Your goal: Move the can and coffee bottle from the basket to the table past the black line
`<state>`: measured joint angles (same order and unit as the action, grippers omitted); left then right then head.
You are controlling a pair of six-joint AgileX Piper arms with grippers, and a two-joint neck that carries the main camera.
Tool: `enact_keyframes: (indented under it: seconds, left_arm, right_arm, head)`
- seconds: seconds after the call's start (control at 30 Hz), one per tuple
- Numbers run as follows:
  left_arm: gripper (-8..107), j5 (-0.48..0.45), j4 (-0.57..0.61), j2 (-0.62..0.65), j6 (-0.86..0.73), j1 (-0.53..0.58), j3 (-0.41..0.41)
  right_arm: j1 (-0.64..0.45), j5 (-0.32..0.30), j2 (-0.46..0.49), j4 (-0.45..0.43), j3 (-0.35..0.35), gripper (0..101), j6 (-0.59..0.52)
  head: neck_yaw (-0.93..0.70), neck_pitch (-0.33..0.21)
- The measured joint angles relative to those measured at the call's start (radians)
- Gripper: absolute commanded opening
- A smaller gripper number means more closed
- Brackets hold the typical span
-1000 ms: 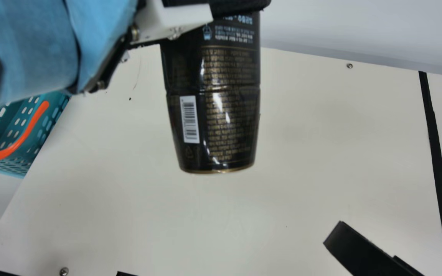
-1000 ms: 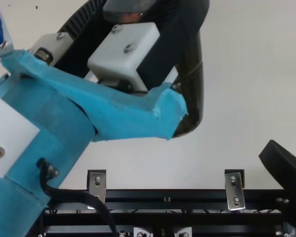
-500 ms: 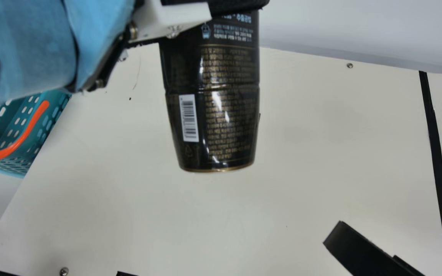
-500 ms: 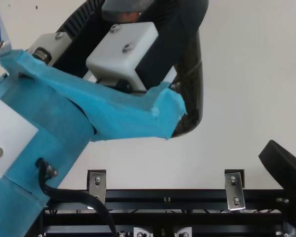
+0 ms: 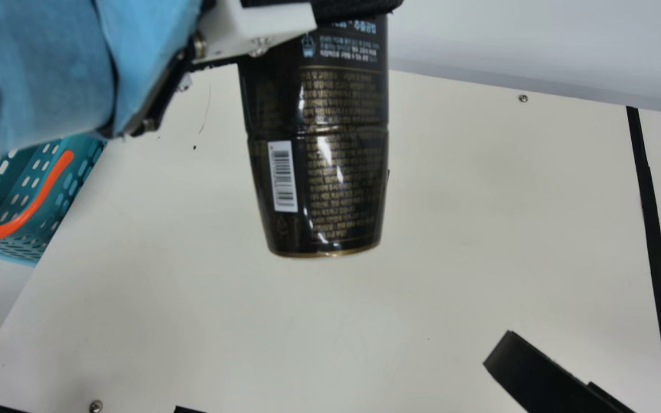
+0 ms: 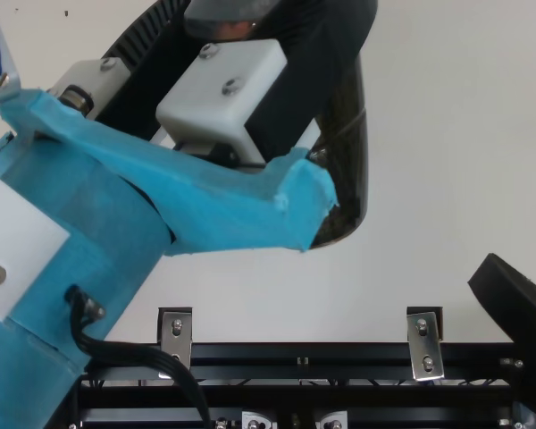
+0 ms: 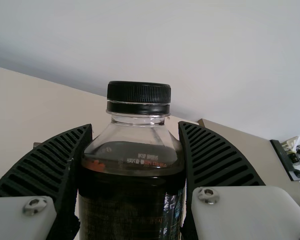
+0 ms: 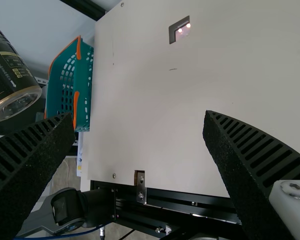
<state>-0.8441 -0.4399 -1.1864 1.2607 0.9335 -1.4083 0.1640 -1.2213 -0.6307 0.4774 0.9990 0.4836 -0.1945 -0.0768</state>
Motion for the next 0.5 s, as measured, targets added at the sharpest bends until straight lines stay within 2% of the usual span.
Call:
enact_keyframes:
  seconds: [0.3, 0.4, 0.5]
  left_arm:
    - [10, 0.0, 0.0, 0.0, 0.0, 0.0, 0.0]
    - [10, 0.01, 0.026, 0.002, -0.025, -0.027, -0.002]
    - [10, 0.045, 0.068, 0.015, -0.059, -0.067, 0.031]
  right_arm:
    - [0.0, 0.0, 0.0, 0.0, 0.0, 101, 0.0]
    - [0.0, 0.0, 0.0, 0.0, 0.0, 101, 0.0]
    - [0.0, 0.0, 0.0, 0.0, 0.0, 101, 0.0]
  head:
    - [0.0, 0.0]
    - [-0.005, 0.0]
    - [-0.005, 0.0]
